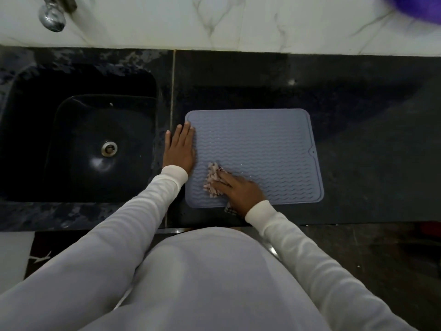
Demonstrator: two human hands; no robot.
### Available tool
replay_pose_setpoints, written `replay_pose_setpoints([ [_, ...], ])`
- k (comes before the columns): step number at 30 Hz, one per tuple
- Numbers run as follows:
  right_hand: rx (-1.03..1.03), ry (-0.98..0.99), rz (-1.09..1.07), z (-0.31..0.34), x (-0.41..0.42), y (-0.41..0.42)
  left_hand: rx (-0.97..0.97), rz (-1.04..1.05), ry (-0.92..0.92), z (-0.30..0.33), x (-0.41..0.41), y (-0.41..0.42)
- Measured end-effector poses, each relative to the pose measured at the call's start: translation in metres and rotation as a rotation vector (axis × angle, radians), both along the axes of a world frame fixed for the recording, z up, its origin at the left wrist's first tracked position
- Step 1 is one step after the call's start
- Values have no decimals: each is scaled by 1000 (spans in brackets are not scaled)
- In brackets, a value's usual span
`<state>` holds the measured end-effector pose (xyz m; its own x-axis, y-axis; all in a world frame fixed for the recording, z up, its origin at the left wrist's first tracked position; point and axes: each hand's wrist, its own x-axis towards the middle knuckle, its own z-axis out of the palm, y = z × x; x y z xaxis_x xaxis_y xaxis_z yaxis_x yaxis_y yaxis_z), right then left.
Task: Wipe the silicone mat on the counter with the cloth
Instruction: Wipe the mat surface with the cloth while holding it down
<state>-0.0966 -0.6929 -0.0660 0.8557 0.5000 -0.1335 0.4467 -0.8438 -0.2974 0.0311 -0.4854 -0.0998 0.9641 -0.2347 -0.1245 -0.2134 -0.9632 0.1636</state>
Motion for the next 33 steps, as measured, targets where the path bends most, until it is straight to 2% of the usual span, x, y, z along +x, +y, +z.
replay_pose_setpoints([
  [7, -107, -23, -62, 15, -10, -45, 25, 2, -2, 1, -1, 0],
  [11, -95, 16, -124, 15, -12, -92, 38, 16, -7, 0, -2, -2],
  [24, -245, 125, -379, 32, -35, -215, 15, 64, -22, 0, -4, -4],
  [29, -78, 42, -527, 26, -40, -238, -19, 87, -46, -1, -5, -7],
  [33, 98, -128, -465, 39, -42, -216, -36, 123, -63, -3, -7, -11],
])
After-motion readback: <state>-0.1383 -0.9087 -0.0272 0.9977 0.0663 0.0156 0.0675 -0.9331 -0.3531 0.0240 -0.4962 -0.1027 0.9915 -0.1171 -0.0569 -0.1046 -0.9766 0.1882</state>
